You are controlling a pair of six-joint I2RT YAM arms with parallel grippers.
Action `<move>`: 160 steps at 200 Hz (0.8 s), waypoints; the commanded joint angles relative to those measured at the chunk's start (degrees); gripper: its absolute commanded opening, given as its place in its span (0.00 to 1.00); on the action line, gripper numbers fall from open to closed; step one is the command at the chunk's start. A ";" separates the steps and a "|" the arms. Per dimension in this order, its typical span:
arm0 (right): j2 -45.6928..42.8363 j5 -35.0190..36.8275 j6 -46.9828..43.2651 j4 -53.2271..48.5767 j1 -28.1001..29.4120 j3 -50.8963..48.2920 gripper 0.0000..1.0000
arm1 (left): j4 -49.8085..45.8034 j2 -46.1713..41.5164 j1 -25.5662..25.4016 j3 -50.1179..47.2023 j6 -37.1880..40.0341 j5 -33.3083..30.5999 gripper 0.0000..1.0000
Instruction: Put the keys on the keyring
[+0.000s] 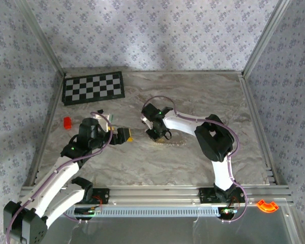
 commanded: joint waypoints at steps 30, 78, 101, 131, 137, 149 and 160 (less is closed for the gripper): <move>0.91 1.83 -0.94 -2.66 0.78 1.79 0.12 | 0.37 -1.70 0.43 -0.89 -0.59 0.38 1.00; -0.30 3.70 -1.10 -3.58 1.21 1.97 0.05 | 1.22 -2.06 0.39 -1.83 -0.52 1.20 1.00; -1.79 4.67 -1.45 -3.02 1.47 1.11 0.00 | 3.00 -2.82 0.39 -2.32 -0.86 2.91 0.99; -6.12 5.17 -2.55 0.07 2.73 -2.48 0.00 | 5.26 -5.54 -0.74 -2.41 -1.04 6.09 0.97; -7.55 5.42 -2.77 1.15 3.02 -3.64 0.00 | 5.81 -6.12 -1.13 -2.52 -0.95 6.34 0.97; -10.47 5.54 -2.87 3.57 3.52 -6.04 0.00 | 6.93 -7.19 -1.85 -2.79 -1.03 6.85 0.97; -13.27 4.36 -2.63 7.26 3.51 -8.73 0.00 | 8.05 -8.07 -2.60 -3.03 -1.29 7.46 0.96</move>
